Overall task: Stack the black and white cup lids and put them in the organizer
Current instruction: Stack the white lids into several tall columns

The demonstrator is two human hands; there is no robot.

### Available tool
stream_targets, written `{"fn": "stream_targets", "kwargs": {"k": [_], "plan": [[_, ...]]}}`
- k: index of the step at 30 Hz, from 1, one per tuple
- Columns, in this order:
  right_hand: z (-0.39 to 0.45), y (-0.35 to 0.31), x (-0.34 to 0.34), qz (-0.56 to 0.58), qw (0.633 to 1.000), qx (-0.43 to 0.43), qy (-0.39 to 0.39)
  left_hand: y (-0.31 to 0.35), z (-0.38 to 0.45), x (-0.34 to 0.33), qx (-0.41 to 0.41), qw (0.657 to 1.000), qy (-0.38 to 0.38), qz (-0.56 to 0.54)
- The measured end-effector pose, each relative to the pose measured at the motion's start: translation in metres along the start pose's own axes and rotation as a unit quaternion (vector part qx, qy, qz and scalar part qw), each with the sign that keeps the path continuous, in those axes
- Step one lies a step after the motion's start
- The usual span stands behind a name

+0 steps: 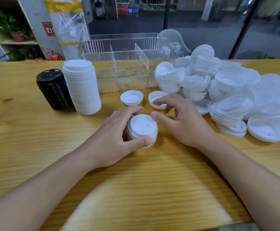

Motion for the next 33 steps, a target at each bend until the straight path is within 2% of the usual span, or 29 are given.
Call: {"fn": "stream_targets", "kwargs": {"k": [3,11,14,19,27,30,33], "plan": [[0.005,0.013,0.000,-0.100,0.995,-0.009,0.028,0.006,0.000,-0.006,-0.012,0.998,-0.028,0.047],[0.021,0.017,-0.002,-0.204,0.977,-0.002,0.066,0.005,-0.001,-0.011,-0.018,0.997,-0.047,0.055],[0.017,0.010,0.002,-0.227,0.970,0.025,0.087,0.001,-0.002,-0.010,-0.001,0.998,-0.045,0.038],[0.014,0.002,-0.002,-0.201,0.976,0.047,0.067,-0.002,-0.001,-0.010,0.003,0.999,-0.038,0.026],[0.002,0.008,0.018,-0.002,0.997,-0.028,0.069,0.002,-0.001,-0.006,-0.003,0.999,-0.035,0.027],[0.002,0.010,0.025,0.103,0.991,-0.052,0.069,0.002,-0.001,-0.005,-0.004,0.999,-0.030,0.022],[0.003,0.021,0.032,0.219,0.967,-0.095,0.084,0.000,-0.001,-0.004,0.000,1.000,-0.026,0.017]]}}
Point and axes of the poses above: each hand's wrist, its own z-axis towards the middle knuckle, its own x-axis out of the back of the hand, y = z × x, the point moved 10 cm from there along z, towards the middle knuckle, and after that the axes turned 5 degrees about -x, right-handed, at the moved point
